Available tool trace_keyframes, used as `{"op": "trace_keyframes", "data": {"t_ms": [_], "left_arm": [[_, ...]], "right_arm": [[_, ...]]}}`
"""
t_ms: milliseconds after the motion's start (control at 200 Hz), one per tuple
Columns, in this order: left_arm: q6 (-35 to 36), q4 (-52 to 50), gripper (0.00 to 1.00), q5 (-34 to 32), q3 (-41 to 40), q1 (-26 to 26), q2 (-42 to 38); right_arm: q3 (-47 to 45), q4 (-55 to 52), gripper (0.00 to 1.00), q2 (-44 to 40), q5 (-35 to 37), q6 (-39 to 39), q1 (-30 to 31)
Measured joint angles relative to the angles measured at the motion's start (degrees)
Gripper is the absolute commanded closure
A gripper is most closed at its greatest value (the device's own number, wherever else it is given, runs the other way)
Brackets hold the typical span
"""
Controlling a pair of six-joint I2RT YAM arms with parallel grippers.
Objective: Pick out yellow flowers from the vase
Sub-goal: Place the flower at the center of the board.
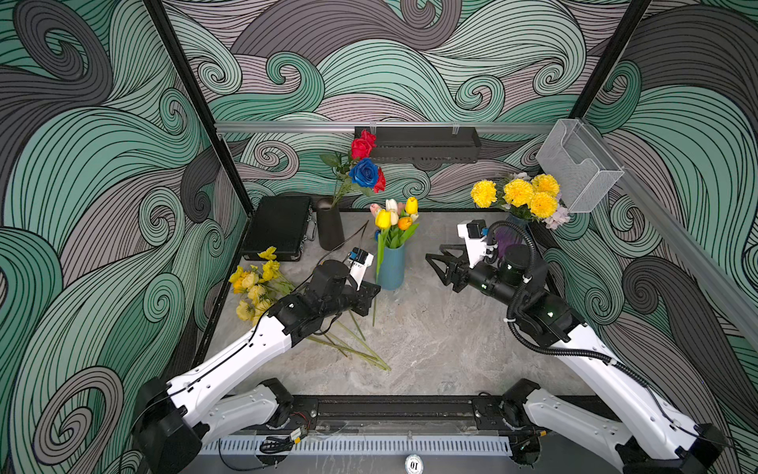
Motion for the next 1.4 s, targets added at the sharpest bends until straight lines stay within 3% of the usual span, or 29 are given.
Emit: {"op": "trace_keyframes", "data": {"t_ms": [230,415,685,956,1401], "left_arm": [[-9.0,-2.9,1.00,-3.7,-7.9,7.4,-8.3],[-16.2,-3.3,1.00,-1.4,-11.3,15.6,-7.7],[-22.8,-1.9,1.00,5.7,-11.2,20.4,3.6],[-23.6,-0.9,1.00,14.0,-8.4,23.7,18.3],[-22.9,-0.5,1.00,16.9,-5.9,24.9,30.6]], "right_arm": [[-2.3,0.8,0.42,-0.5,5.2,0.3,0.0],[-2.3,1.1,0.42,-0.2,7.3,0.9,0.0],[-2.3,0.5,0.42,0.1,9.3,1.3,0.0],[-3.0,0.1,0.42,0.2,10.2,1.6,-0.1],[-3.0,0.1,0.41,1.9,10.3,1.5,-0.9]]}}
